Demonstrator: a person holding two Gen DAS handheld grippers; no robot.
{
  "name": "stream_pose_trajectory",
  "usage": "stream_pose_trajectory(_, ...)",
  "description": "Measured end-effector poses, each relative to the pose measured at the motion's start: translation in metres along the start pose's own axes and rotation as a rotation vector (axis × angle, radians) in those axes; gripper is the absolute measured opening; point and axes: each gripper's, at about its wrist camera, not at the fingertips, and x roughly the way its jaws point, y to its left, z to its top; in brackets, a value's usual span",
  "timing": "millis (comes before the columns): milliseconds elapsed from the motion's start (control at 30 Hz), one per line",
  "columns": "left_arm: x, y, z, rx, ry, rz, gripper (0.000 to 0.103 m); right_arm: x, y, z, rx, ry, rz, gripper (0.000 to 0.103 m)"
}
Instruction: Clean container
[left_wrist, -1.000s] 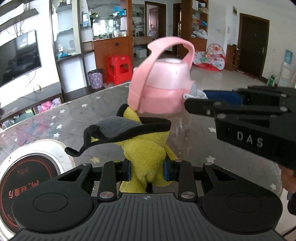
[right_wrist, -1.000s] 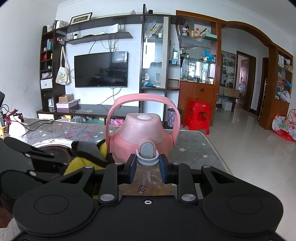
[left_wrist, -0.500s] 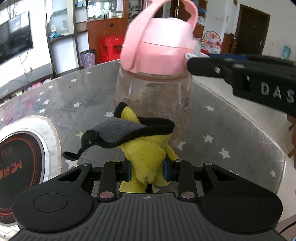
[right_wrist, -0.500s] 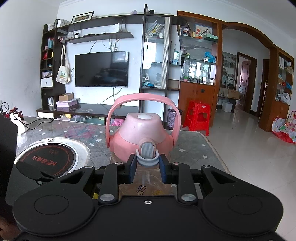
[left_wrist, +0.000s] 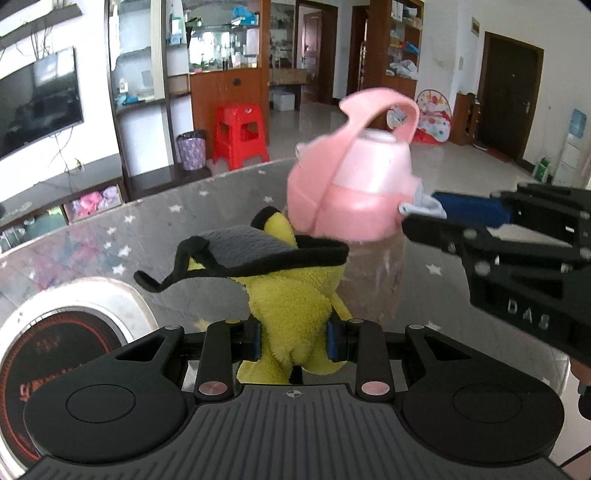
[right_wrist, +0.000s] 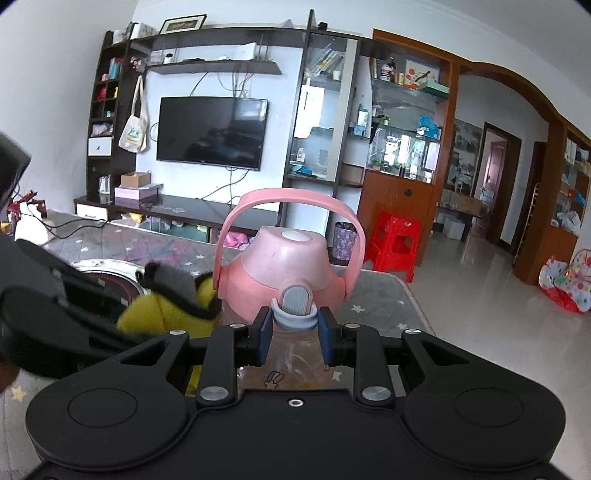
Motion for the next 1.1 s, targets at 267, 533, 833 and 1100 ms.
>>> stream_pose_trajectory(267,0.001,-0.005,0.010,0.047,0.007,-0.015,0.031,0.003,-0.002,0.004,-0.053,0.004,-0.010,0.028)
stream_pose_trajectory(533,0.009,-0.013,0.006,0.062,0.021,-0.064,0.031,0.007,-0.009,0.004,-0.100,0.017,-0.027,0.028)
stream_pose_trajectory(833,0.016,-0.028,0.001,0.081,0.032,-0.104,0.031,0.015,-0.016,0.005,-0.101,0.024,-0.047,0.030)
stream_pose_trajectory(1100,0.029,-0.034,-0.006,0.082,0.060,-0.135,0.031,0.015,-0.018,0.003,-0.095,0.043,-0.080,0.031)
